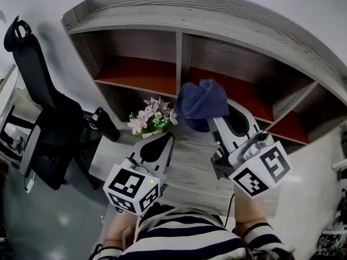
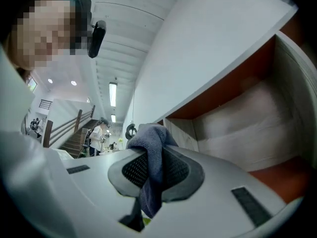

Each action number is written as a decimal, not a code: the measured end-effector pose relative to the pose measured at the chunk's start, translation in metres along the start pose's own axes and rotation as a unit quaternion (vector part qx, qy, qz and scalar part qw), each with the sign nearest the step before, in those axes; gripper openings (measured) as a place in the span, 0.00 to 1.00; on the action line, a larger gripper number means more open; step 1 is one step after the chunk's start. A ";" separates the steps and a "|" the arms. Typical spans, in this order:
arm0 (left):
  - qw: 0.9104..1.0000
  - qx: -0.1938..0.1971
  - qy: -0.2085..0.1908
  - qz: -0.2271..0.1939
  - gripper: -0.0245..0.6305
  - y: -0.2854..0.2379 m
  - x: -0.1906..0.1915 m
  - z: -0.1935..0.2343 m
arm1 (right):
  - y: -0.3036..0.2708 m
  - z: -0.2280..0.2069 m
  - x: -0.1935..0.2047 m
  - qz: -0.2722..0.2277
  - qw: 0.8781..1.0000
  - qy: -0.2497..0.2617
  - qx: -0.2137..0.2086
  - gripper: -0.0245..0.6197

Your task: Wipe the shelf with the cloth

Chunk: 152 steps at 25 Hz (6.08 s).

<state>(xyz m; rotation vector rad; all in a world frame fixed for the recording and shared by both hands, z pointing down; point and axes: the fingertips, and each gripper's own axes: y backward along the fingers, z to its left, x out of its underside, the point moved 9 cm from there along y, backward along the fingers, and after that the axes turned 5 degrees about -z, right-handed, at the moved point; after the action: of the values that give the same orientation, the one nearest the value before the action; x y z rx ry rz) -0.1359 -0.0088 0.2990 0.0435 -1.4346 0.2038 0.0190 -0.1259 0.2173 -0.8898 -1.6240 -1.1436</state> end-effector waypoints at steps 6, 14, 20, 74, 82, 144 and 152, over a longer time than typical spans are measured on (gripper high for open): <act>0.999 0.032 -0.001 -0.005 0.06 0.003 -0.007 0.032 | -0.030 0.018 -0.024 -0.059 0.998 0.027 0.015 0.13; 0.997 0.074 0.023 -0.020 0.06 0.000 -0.013 0.055 | -0.061 0.030 -0.044 -0.127 0.987 0.085 0.056 0.13; 0.996 0.091 0.015 -0.016 0.06 -0.002 -0.010 0.056 | -0.093 0.022 -0.026 -0.094 0.981 0.145 0.085 0.13; 0.998 0.015 0.024 -0.064 0.06 0.003 -0.013 0.035 | -0.076 0.027 0.006 -0.028 0.984 0.172 0.025 0.13; 0.990 -0.029 0.023 -0.136 0.06 0.020 -0.024 0.039 | -0.092 0.025 -0.015 -0.063 0.981 0.179 0.028 0.13; 0.986 0.123 0.033 -0.109 0.06 -0.047 -0.018 -0.018 | 0.082 -0.075 -0.082 -0.144 0.934 0.103 0.311 0.13; 0.987 0.119 0.032 -0.107 0.06 -0.046 -0.018 -0.016 | 0.106 -0.050 -0.096 -0.152 0.934 0.125 0.299 0.13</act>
<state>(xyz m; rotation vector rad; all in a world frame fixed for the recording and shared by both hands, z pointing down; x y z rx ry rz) -0.1149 -0.0534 0.2837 0.3826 -1.3256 0.1976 0.1585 -0.1458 0.1620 -0.0951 -1.7803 -0.8347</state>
